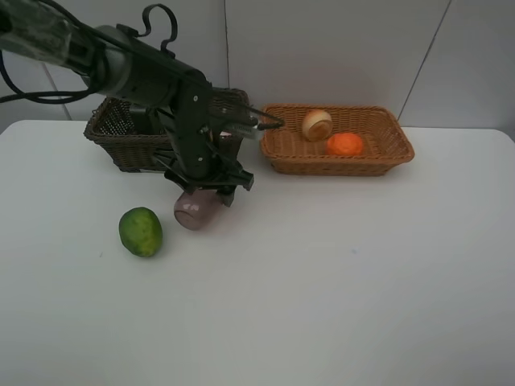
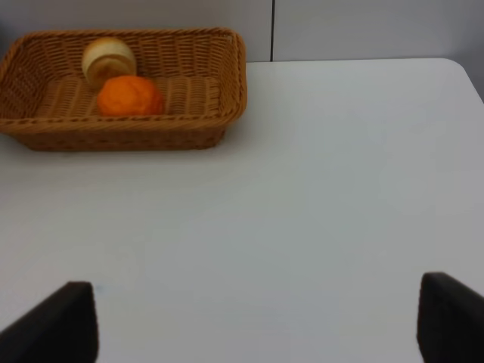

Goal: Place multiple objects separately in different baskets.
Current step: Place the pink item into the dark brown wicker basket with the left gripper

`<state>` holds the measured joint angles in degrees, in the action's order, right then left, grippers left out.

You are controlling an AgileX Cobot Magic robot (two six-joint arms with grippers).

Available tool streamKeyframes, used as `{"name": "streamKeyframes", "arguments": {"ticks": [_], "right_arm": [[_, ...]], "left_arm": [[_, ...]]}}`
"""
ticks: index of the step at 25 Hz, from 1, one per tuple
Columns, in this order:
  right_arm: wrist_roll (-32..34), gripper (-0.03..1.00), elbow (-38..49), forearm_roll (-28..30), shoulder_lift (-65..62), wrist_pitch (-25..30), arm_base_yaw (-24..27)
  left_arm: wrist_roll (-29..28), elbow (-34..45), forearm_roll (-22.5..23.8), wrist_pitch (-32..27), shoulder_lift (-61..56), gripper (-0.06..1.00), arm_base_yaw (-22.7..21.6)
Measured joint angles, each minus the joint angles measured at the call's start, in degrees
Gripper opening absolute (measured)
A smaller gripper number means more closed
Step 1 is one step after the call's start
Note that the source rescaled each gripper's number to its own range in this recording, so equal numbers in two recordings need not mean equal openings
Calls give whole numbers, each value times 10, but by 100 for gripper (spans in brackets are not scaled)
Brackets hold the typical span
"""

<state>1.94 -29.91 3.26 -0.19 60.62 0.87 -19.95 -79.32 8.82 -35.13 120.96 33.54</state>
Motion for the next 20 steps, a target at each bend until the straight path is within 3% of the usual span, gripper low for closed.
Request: {"name": "streamKeyframes", "arguments": {"ticks": [11,20], "right_arm": [[0,87,0,0,0,0,0],[0,87,0,0,0,0,0]], "left_arm": [[4,-17,-4,-77,-128,72,-7],[69,-142,1,-65,-97,72,-83]]}}
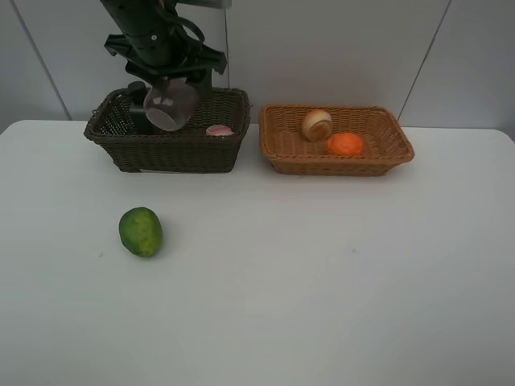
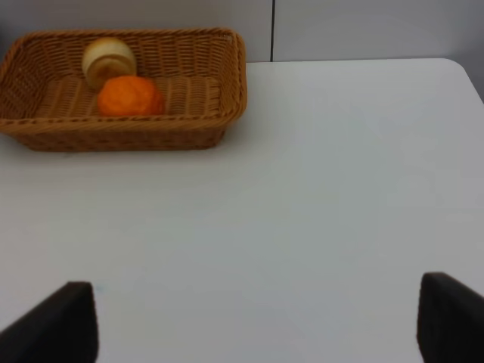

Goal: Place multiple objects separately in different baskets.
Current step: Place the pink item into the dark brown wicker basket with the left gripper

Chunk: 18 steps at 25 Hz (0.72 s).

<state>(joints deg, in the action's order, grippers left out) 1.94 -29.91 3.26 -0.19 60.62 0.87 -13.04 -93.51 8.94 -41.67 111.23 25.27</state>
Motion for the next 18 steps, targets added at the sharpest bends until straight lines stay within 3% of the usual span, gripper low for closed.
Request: {"name": "streamKeyframes", "arguments": {"ticks": [3,13,18], "right_arm": [[0,87,0,0,0,0,0],[0,87,0,0,0,0,0],[0,87,0,0,0,0,0]], "left_arm": [[20,-32,5,30,29,72,-16],[38,-36,23,192,105,72,-42],[38,-36,25,230,141,72,-47]]}}
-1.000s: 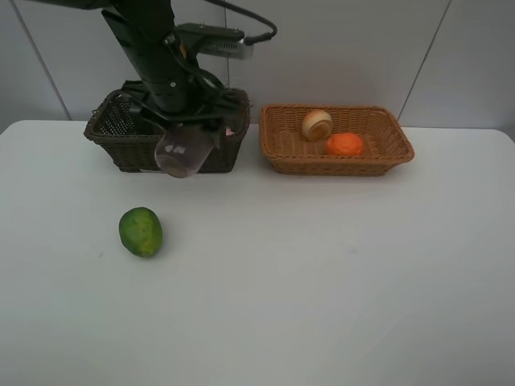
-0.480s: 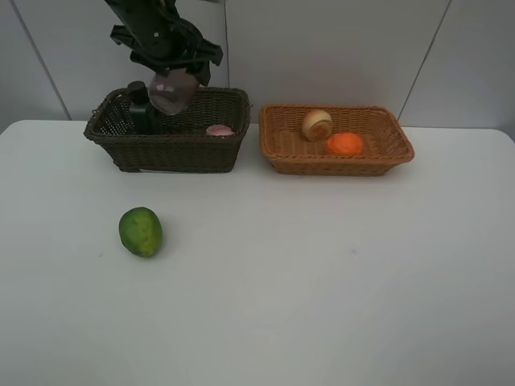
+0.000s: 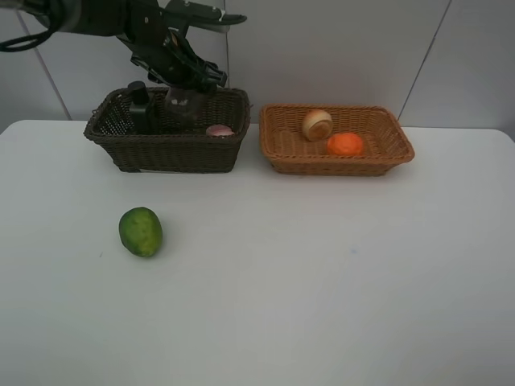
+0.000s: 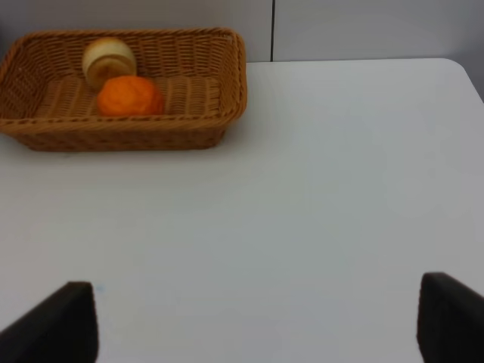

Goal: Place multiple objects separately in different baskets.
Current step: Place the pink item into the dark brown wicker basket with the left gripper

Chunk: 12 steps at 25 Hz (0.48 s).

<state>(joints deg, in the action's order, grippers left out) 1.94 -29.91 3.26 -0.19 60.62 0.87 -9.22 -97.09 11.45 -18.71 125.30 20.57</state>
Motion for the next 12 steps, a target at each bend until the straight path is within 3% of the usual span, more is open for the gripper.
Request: {"name": "streamKeyframes", "arguments": {"ticks": [12], "right_arm": [[0,87,0,0,0,0,0]], "left_arm": [[0,0,-20,11,33,72,-10]]}}
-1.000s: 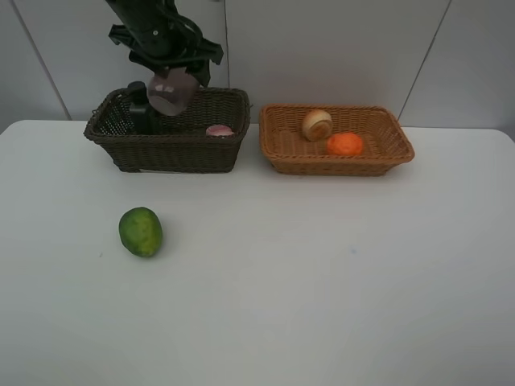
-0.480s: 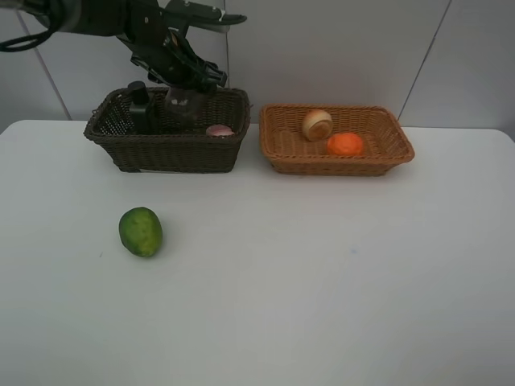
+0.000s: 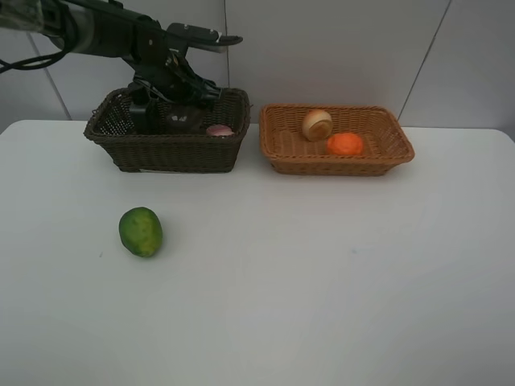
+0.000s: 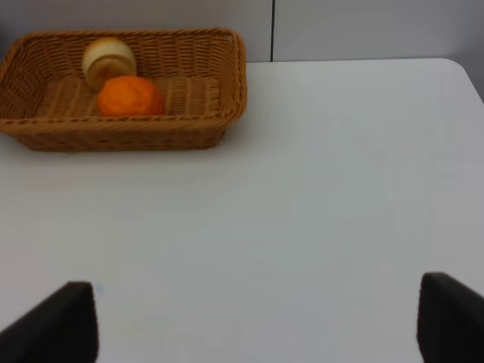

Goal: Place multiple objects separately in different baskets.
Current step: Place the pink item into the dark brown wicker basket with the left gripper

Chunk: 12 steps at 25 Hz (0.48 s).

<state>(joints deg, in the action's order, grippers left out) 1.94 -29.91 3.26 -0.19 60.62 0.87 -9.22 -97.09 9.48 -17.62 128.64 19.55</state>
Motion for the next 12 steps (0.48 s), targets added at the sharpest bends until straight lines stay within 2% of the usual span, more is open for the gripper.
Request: {"name": "streamKeyframes", "arguments": {"ticks": [3,4,7,9,12], "right_arm": [[0,87,0,0,0,0,0],[0,87,0,0,0,0,0],[0,87,0,0,0,0,0],[0,87,0,0,0,0,0],[0,87,0,0,0,0,0]], "left_arm": [[0,0,-2,0,1,72,0],[0,0,-2,0,1,74,0],[0,0,-4,-1,1,94,0],[0,0,-4,-3,-1,99,0],[0,0,-5,-17,-9,99,0]]}}
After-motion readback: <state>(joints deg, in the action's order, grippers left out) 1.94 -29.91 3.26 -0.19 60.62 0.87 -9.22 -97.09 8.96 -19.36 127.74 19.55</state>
